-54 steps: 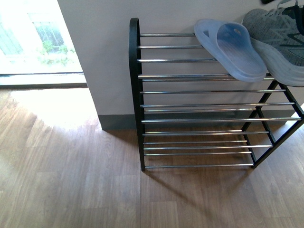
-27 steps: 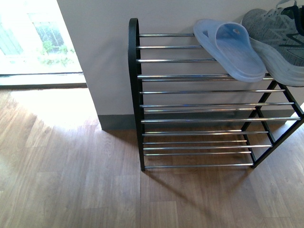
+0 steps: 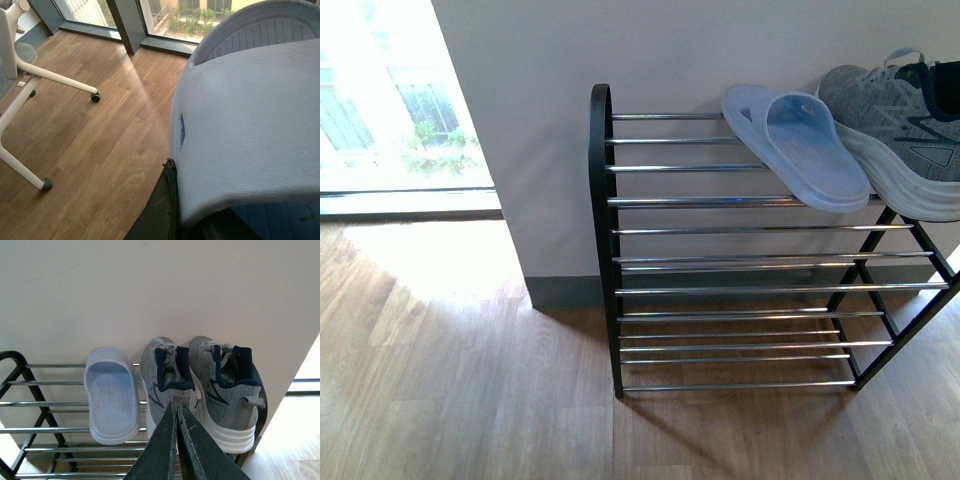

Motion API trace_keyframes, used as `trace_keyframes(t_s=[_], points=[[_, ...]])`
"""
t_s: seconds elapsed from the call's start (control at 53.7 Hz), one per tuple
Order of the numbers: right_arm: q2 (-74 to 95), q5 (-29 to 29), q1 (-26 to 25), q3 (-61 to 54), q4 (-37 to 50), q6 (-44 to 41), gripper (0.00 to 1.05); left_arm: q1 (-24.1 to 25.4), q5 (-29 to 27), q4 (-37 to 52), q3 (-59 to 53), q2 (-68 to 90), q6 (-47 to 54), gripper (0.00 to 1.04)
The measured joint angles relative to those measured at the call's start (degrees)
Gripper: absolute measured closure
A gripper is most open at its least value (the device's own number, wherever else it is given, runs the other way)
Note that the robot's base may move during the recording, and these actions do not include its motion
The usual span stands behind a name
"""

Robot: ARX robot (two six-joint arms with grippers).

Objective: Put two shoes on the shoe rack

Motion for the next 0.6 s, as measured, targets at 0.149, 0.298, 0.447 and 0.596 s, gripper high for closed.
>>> trace_keyframes(t_s=[0.149,0.298,0.447,0.596], points=[[-4.35,-0.13,0.00,-3.08,-1.40,0.00,1.03,0.00,-0.02,0.00,0.00,0.00,0.00,1.03],[-10.45,-0.15,0.00,-6.40,-4.35,0.00,1.03,0.00,0.00,0.00,0.00,0.00,0.00,1.03],[-14.80,-0.20,0.00,-10.49,-4.04,0.00,1.03,0.00,-0.02,0.00,0.00,0.00,0.00,1.03],[-21.33,-0.17,0.00,-12.26,-9.66,0.02,1.03,0.00,-0.02,0.00,0.00,0.00,0.00,1.03]])
